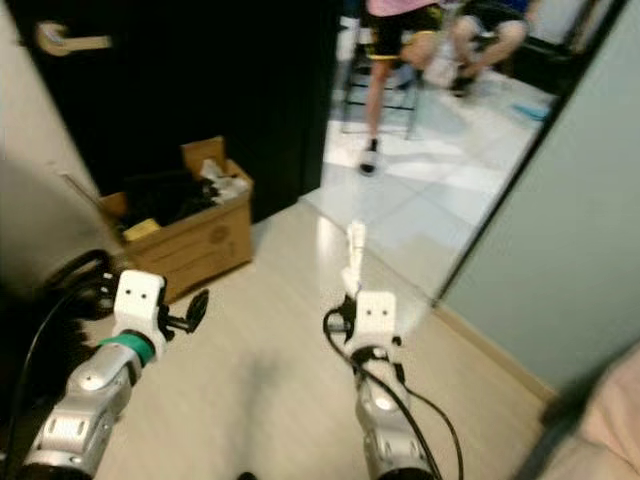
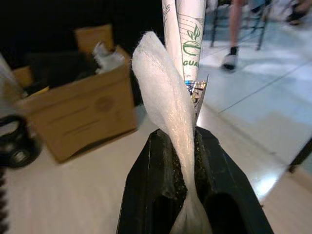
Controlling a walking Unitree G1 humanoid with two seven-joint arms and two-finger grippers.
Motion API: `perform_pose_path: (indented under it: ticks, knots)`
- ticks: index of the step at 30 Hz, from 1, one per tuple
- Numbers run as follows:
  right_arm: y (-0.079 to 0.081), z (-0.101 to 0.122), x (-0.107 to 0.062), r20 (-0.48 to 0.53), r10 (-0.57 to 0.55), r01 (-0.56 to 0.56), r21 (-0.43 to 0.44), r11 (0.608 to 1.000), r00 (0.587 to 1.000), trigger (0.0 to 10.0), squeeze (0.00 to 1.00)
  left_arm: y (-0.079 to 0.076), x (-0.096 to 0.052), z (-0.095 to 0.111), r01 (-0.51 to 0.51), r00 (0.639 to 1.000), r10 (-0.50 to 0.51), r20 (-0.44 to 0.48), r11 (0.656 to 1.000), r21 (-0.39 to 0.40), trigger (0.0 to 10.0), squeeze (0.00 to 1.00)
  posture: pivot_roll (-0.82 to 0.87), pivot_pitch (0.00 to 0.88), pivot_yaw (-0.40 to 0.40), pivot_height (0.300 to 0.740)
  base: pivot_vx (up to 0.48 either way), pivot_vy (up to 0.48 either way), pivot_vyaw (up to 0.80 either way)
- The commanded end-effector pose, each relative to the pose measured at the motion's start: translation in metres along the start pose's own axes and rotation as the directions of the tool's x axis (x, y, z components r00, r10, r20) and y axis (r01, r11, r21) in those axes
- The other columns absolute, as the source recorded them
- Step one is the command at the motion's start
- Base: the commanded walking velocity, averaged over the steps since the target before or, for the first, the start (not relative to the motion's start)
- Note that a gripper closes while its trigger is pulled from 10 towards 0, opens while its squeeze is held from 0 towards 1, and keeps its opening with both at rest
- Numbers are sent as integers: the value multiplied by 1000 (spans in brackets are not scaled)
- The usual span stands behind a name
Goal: Clean up the room
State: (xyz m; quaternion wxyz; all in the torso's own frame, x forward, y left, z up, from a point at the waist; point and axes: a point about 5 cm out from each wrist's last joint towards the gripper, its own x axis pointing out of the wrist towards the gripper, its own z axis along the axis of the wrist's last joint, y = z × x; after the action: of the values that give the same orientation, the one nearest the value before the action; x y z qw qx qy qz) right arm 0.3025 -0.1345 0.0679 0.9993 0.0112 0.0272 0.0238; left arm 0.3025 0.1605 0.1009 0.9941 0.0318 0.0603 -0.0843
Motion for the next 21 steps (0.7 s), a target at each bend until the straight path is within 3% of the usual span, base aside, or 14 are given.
perform_pose_path:
  ticks: [1,21]
  knots:
    - [-4,-3,-1,-16,-12,12,1,1000,1000,10000,0,-2,-1,-3,5,1000,-5,-12,1000,9,10000,0,101,6,17,740,0,0,800]
    - [-2,-2,-1,-16,-5,5,-4,1000,1000,10000,0,-7,-3,1,32,999,-32,10,999,14,10000,0,103,15,11,740,0,0,800]
